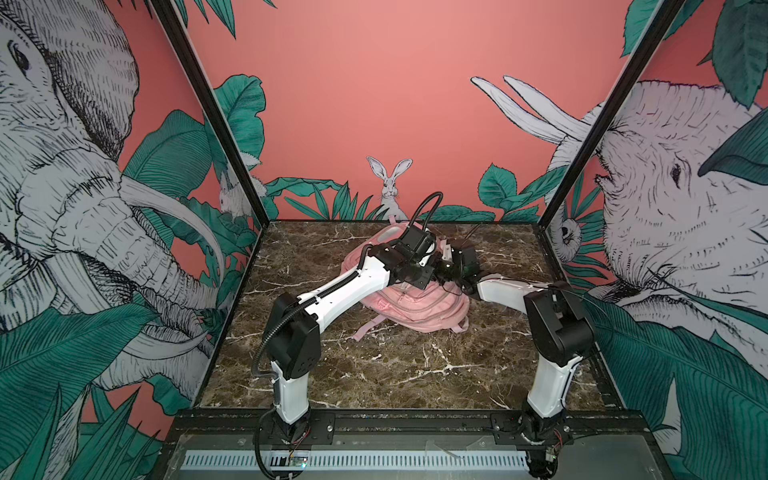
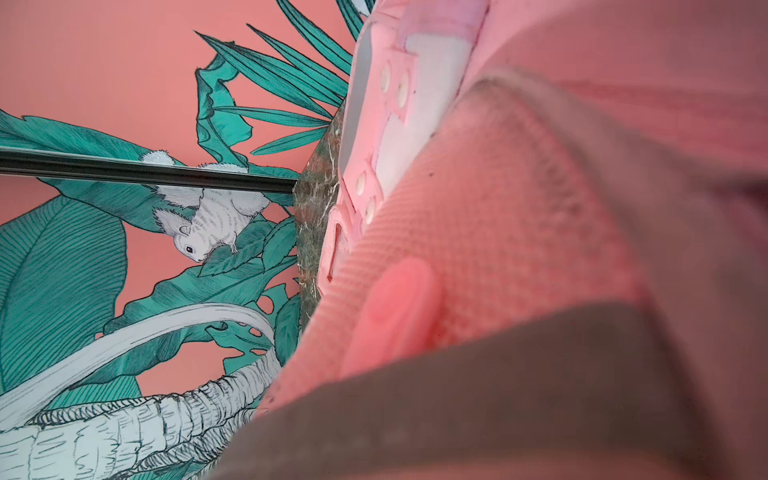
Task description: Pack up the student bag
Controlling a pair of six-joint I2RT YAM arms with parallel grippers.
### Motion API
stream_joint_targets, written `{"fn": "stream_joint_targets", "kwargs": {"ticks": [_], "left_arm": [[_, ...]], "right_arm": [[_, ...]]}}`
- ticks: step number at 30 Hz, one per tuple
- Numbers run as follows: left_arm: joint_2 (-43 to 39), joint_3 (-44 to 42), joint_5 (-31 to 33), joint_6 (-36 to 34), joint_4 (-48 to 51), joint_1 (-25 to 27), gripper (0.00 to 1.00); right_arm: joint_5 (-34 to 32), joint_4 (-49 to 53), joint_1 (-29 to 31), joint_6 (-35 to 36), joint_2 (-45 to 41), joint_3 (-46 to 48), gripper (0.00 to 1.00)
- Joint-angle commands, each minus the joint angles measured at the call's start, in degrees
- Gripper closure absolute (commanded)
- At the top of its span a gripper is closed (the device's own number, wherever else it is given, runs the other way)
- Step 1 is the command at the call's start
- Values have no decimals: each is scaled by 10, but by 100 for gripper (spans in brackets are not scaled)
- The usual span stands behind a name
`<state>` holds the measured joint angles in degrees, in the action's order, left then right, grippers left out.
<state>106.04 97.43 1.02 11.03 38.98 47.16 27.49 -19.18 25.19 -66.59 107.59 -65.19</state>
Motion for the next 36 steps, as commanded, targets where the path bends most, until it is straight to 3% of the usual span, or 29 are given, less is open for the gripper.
{"fn": "stream_joint_targets", "kwargs": {"ticks": [1,7,13,18,27,36], "left_arm": [[-35,3,-60,2,-20,19,100],[-32,6,-51,-3,-16,19,100],[-30,11,-45,-7,-11,18,100],[-24,16,-48,-7,-10,18,100],[14,12,-59,-13,1,23,100],[45,2,-75,-4,-18,44,99]], "right_arm": [[-5,44,9,34,-3,-10,75],[-48,154,9,107,-58,-7,45],[-77,255,-5,177,-104,-19,35],[-104,321,-12,219,-154,-8,34],[-184,382,-20,257,-315,94,41],[-198,417,-21,280,-395,142,44]]}}
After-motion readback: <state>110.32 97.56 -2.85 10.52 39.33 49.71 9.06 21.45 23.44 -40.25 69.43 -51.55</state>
